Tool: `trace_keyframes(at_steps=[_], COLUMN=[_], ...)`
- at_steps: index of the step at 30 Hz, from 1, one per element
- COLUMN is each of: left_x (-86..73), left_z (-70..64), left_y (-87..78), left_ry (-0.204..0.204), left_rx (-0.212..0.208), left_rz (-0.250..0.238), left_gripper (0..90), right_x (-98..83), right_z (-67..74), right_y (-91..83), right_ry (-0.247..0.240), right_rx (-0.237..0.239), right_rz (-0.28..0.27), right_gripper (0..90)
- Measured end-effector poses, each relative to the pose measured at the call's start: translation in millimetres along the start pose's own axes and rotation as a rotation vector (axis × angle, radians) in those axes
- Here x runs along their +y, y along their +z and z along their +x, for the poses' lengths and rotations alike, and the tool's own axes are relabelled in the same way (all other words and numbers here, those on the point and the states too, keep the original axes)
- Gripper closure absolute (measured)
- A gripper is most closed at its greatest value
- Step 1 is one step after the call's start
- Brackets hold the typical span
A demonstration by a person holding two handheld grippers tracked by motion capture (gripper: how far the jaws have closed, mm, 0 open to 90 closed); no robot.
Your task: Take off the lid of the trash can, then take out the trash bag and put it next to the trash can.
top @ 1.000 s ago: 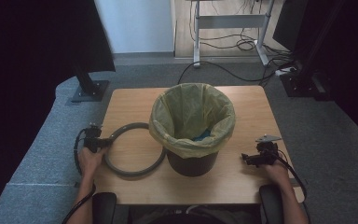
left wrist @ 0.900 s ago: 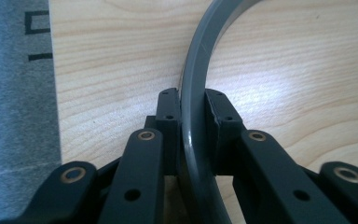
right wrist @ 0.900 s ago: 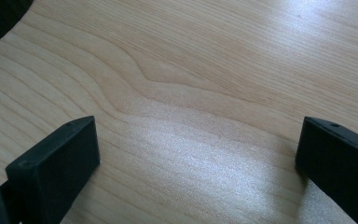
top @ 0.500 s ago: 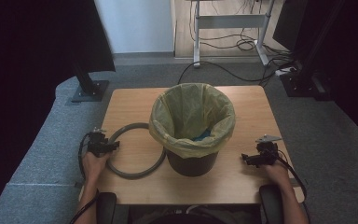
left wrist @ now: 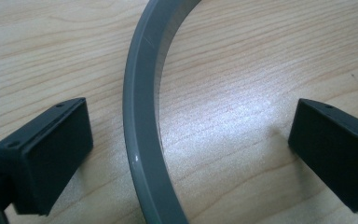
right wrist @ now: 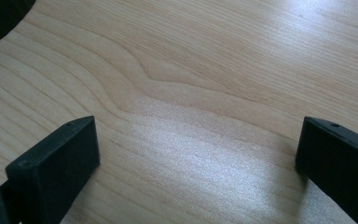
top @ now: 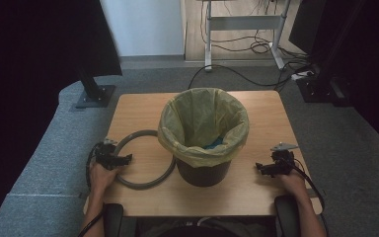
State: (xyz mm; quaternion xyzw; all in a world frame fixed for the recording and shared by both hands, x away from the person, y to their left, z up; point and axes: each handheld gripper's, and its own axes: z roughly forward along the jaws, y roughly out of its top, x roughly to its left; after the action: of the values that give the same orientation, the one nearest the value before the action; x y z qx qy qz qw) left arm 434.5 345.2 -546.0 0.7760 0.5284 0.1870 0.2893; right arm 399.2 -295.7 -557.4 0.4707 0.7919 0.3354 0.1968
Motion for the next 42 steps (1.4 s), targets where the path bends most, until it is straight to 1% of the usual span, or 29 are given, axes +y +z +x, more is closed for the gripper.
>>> trace_keyframes(at_steps=[8, 14, 20, 26, 27, 30, 31, 32, 34, 35, 37, 40, 41, 42], left_x=[-0.1, -0.1, 2.3, 4.3, 4.7, 5.5, 6.3, 7.3, 10.5, 14.0, 15.8, 20.4, 23.9, 23.9], left_z=[-1.1, 0.0, 1.5, 4.6, 6.1, 7.2, 7.4, 7.5, 7.2, 6.9, 6.4, 3.6, 1.1, 1.1], left_y=[-0.2, -0.2, -0.9, -4.0, -6.2, -9.4, -11.2, -13.2, -17.1, -21.0, -23.1, -28.5, -32.7, -32.7], left_ry=[-0.014, -0.009, 0.002, -0.009, -0.005, -0.006, -0.007, -0.007, -0.018, -0.028, -0.027, -0.030, -0.017, -0.017], left_rx=[0.011, 0.003, -0.008, -0.022, -0.010, -0.003, -0.005, -0.008, -0.019, -0.042, -0.046, -0.080, -0.098, -0.098], left_rz=[-0.001, -0.001, 0.021, 0.041, 0.045, 0.041, 0.038, 0.035, 0.033, 0.029, 0.028, 0.018, 0.016, 0.016], left_gripper=[0.0, 0.0, 0.0, 0.5, 0.7, 0.7, 1.1, 1.1, 2.3, 3.0, 2.9, 2.4, 2.4, 2.4], right_x=[0.1, 0.1, -0.7, -0.3, 0.0, 0.7, 2.4, 2.4, 4.7, 7.2, 10.3, 13.5, 17.5, 17.5], right_z=[0.1, 0.1, 1.7, 1.2, 0.9, 0.5, 0.6, 0.6, 1.4, 2.3, 3.7, 5.2, 6.5, 6.5], right_y=[0.0, 0.1, -1.1, -3.5, -5.0, -7.8, -10.6, -10.6, -13.7, -16.8, -20.2, -24.0, -28.0, -28.0], right_ry=[0.001, 0.000, -0.007, -0.010, -0.014, -0.010, -0.016, -0.016, -0.025, -0.032, -0.042, -0.048, -0.050, -0.050], right_rx=[0.001, 0.001, 0.010, 0.021, 0.023, 0.027, 0.031, 0.031, 0.033, 0.043, 0.050, 0.062, 0.077, 0.077], right_rz=[0.000, -0.001, 0.002, 0.015, 0.016, 0.009, 0.008, 0.008, 0.004, 0.001, 0.000, -0.006, -0.012, -0.012], right_gripper=[0.0, 0.0, 0.0, 0.1, 0.1, 0.1, 0.2, 0.2, 0.2, 0.5, 1.2, 1.2, 1.2, 1.2])
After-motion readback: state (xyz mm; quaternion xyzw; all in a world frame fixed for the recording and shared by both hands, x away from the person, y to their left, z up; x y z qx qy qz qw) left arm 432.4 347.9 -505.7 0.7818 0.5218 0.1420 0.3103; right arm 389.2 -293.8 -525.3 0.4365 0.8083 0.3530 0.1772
